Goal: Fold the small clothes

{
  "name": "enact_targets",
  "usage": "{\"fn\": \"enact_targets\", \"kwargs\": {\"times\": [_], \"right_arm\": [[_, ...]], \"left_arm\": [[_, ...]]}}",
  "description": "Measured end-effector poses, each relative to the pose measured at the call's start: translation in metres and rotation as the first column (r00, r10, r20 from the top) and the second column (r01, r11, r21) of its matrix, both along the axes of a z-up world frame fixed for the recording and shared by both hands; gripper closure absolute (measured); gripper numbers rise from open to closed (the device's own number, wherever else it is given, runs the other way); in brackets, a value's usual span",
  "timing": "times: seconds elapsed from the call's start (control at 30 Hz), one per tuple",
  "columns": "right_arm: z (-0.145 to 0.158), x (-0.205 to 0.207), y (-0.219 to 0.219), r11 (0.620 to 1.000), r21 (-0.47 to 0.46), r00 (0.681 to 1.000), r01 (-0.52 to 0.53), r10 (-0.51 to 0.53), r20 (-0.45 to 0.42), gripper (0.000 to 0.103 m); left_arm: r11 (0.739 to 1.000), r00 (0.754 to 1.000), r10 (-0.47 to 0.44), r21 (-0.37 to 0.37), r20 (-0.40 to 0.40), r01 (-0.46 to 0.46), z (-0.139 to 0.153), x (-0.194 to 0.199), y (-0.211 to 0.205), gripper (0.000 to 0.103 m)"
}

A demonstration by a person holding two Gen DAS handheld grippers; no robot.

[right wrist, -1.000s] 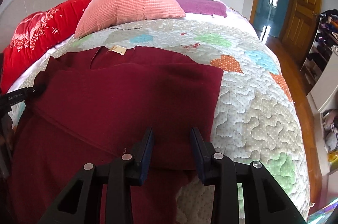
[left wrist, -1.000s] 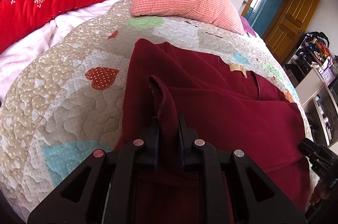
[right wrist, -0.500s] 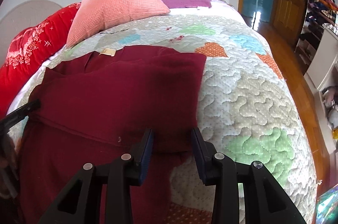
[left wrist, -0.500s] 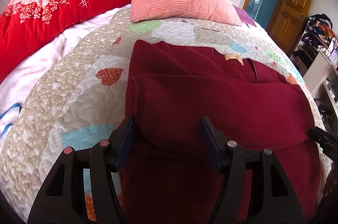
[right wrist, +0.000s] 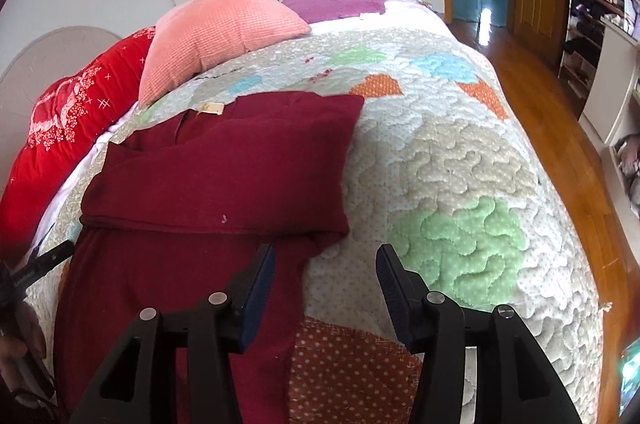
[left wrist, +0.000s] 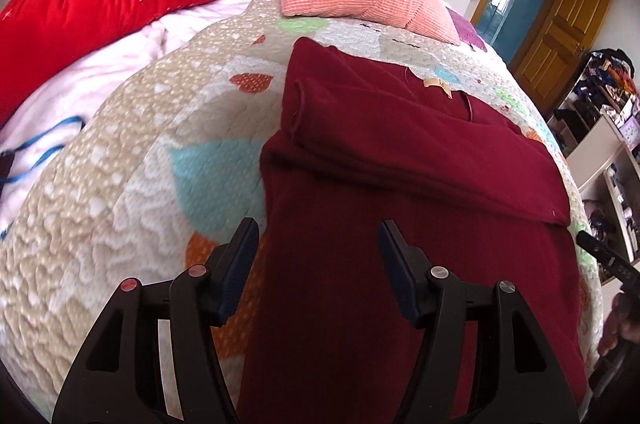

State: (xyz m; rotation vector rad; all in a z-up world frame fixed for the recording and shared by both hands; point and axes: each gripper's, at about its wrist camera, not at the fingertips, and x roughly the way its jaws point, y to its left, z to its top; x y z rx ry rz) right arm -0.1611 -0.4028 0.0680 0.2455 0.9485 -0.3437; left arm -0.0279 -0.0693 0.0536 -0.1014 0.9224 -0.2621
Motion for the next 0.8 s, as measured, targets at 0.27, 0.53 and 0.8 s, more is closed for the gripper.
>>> {"fn": "enact_targets", "kwargs": {"times": [0.27, 0.53, 0.8], "right_arm": [[-0.008, 0.024, -0.009, 0.998, -0.067, 0.999, 0.022, -0.019, 0.042, 0.058], [-0.013, 0.011, -0.025, 0.992, 0.03, 0.99, 0.123, -0.124, 0.06, 0.06], [0.024, -0.031, 0.007, 0.999, 0.035, 0.998, 0.028, -0.03, 0.054, 0.056]], "left_arm": [[0.999, 0.998, 0.044, -0.012, -0.046, -0.044, -0.01, -0.031, 0.02, 0.041], [0.999, 0.998, 0.047, -0.024, -0.046, -0.048, -0.01, -0.043, 0.02, 0.041], [0.999, 0.998, 0.043, -0.01, -0.034, -0.043, -0.008, -0.061, 0.023, 0.041]]}}
